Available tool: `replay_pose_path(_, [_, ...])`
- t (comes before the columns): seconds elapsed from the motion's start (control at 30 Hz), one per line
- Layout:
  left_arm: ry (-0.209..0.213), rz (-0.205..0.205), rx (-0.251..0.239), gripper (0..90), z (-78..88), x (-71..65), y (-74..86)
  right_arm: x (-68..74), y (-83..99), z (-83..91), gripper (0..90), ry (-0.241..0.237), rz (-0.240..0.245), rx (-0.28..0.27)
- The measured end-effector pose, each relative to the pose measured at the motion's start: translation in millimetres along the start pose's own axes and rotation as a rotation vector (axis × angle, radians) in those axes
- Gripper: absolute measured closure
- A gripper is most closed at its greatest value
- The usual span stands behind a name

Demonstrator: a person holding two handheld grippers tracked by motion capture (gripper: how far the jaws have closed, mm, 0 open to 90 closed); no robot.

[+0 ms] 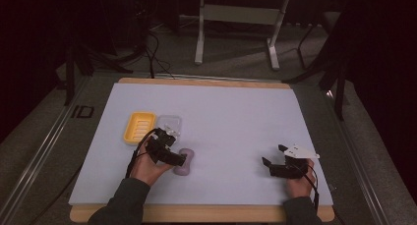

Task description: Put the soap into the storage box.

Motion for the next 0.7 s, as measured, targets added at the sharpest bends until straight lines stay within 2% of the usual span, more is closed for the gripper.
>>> replay_pose_path(0.3, [-0.005,-0.002,0.032,3.3,-10.2,-8.3,-0.5,0.3,0.1,0.1,15.1,-0.001,0.003,0.0])
replay_pose_path(0.47, [-0.005,-0.011,0.047,2.2,-15.6,-12.9,0.9,0.6,0.0,0.2,15.2,0.0,0.003,0.0])
replay_pose_path(0.7, [0.011,-0.001,0.063,2.2,-23.4,-20.1,2.4,1.2,0.1,-0.1,15.2,0.001,0.011,0.001])
Point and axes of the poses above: each handheld gripper's, and its own axes: z roughly backward along the jaws, y roughly out of its underside, x roughly to its left, the point moved 9 cm from there along -z, roughly forward along the jaws, and after that the axes turned 3 degrees about y, right-handed, at the moved point
